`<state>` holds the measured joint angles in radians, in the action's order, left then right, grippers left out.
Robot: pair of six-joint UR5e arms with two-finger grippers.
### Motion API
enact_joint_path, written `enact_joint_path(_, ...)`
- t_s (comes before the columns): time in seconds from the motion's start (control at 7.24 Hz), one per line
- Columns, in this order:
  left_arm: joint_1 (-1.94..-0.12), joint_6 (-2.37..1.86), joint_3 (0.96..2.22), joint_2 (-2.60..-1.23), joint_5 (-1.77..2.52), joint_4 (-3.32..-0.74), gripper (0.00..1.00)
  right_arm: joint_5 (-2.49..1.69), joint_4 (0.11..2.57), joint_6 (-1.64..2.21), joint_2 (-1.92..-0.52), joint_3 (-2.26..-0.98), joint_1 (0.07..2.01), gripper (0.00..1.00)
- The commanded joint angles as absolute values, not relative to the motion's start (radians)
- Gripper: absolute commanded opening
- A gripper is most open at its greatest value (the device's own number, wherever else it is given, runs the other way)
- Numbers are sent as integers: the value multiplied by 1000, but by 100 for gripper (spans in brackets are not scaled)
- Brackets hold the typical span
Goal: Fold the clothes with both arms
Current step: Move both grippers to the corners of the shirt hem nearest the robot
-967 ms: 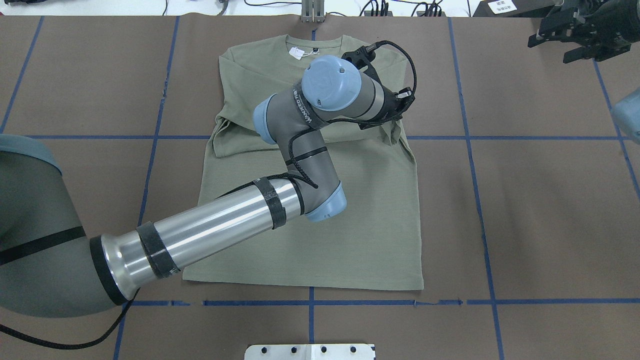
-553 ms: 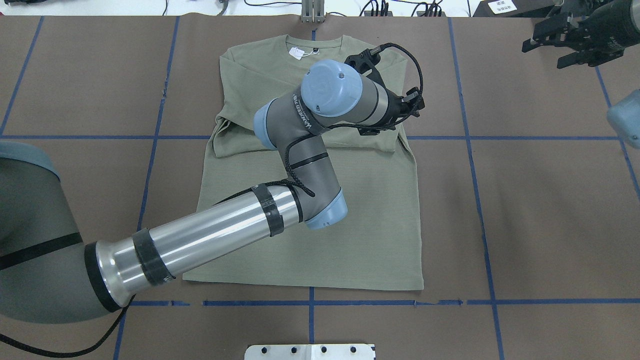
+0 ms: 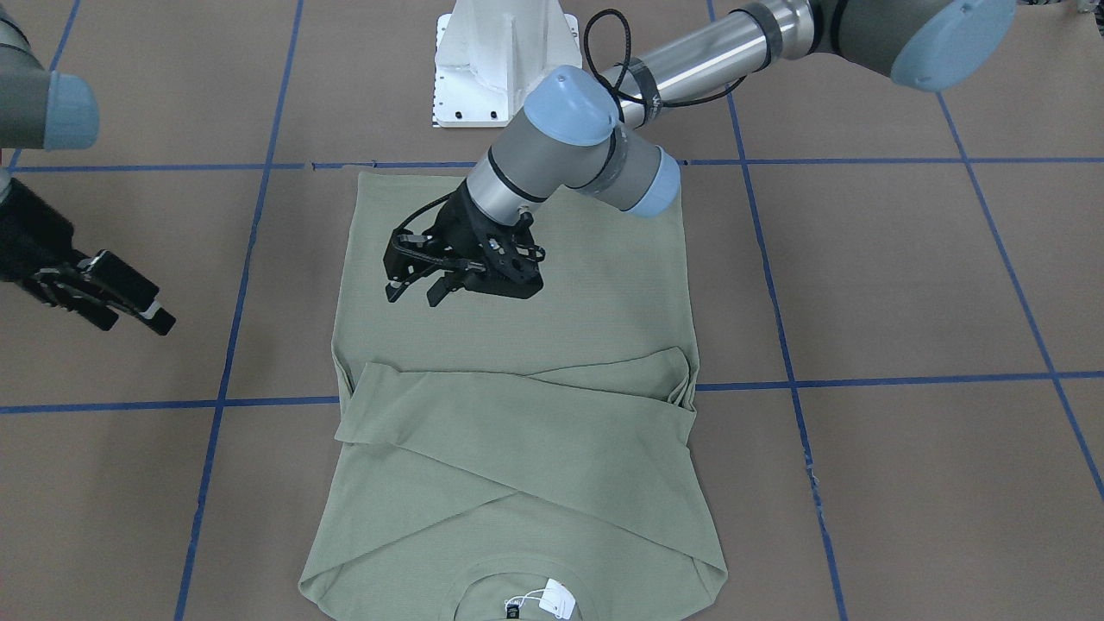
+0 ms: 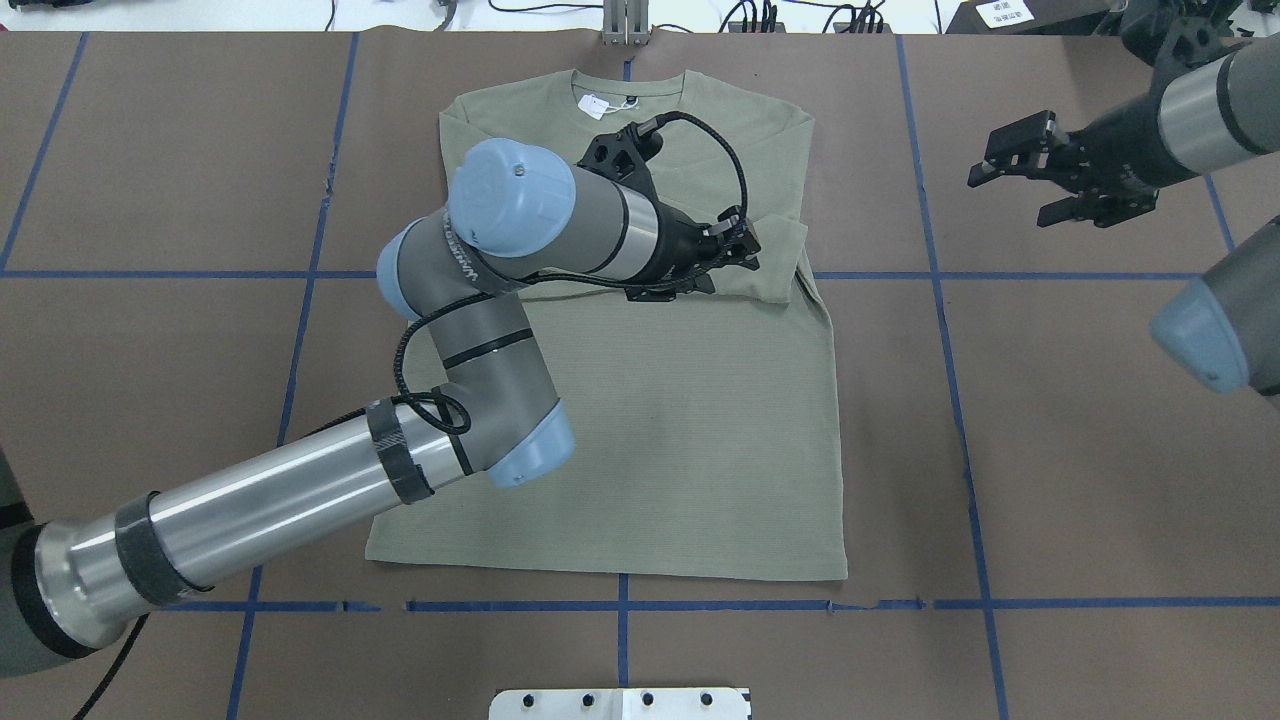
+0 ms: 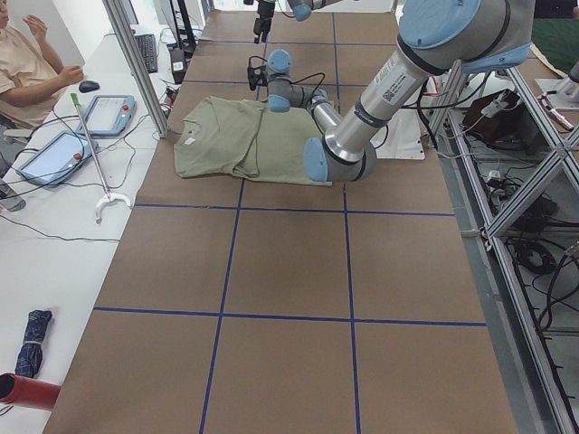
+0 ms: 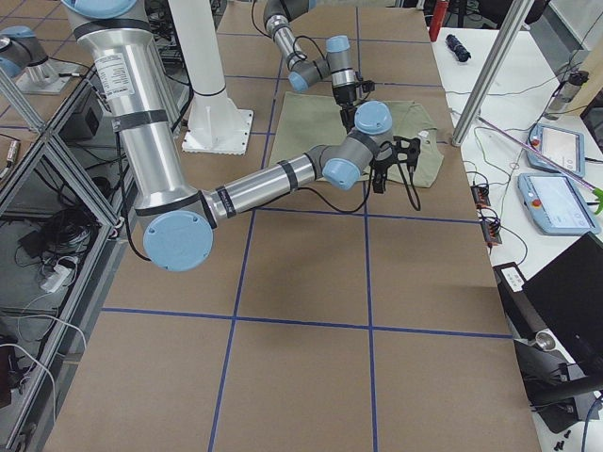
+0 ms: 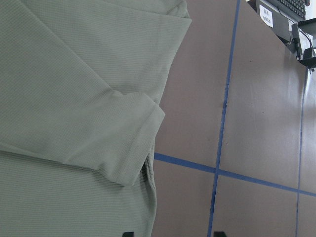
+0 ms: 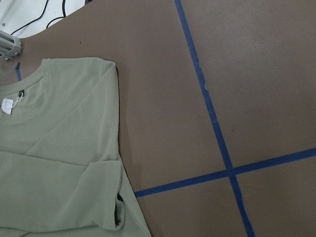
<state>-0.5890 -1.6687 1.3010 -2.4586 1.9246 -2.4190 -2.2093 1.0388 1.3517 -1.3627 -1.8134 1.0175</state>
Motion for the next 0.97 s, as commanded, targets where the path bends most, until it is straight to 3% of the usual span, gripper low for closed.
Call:
enact_joint_path(0.0, -655, -1585, 1485, -2262, 2028, -2410, 59, -1981, 1043, 1576, -1442, -1957, 777, 97)
enact_joint_path(0.41, -673, -1554, 1653, -2088, 2048, -2382, 59, -1578, 1148, 1806, -1515, -2070, 373, 96)
enact_joint_path(0.83, -680, -1554, 1648, -2072, 2039, -2382, 61, -1263, 1241, 2088, -1514, -2089, 62, 96)
